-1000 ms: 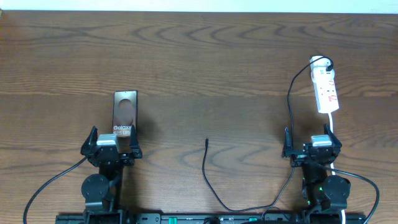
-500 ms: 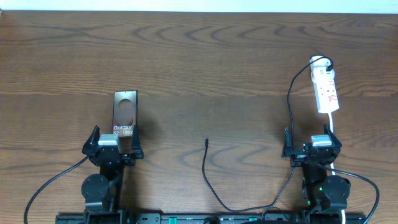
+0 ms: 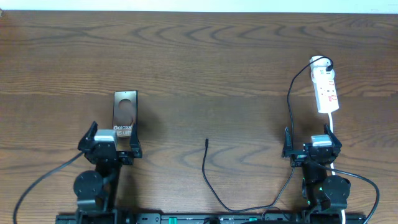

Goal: Plug charger to phone and switch on socket
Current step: 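Move the left gripper forward over the Galaxy S25 Ultra box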

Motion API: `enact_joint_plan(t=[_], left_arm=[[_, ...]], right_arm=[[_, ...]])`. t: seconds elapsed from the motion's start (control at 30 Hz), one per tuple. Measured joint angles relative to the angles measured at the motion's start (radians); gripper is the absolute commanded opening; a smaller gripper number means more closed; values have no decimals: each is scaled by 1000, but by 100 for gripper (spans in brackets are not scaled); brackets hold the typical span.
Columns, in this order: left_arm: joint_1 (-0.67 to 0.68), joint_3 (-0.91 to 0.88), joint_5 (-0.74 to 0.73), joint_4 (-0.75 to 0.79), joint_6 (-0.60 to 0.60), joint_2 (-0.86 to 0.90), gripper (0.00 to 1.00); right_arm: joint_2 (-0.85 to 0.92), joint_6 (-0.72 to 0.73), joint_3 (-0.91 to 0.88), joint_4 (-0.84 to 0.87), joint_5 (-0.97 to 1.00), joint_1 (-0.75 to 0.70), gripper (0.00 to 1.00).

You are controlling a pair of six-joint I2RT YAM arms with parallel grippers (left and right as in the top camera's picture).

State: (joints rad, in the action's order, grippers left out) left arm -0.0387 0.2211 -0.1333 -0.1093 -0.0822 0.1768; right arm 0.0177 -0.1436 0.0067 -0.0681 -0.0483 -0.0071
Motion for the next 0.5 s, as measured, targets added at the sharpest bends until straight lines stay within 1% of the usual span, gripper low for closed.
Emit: enact_joint_plan(t=[0.27,0.5], left_arm=[[0,317,-3,-215,-44,354,98],[0,676,-4,-506,-63,704,98]], right_arm=[[0,0,0,0,0,0,99],[0,0,0,0,0,0,99]])
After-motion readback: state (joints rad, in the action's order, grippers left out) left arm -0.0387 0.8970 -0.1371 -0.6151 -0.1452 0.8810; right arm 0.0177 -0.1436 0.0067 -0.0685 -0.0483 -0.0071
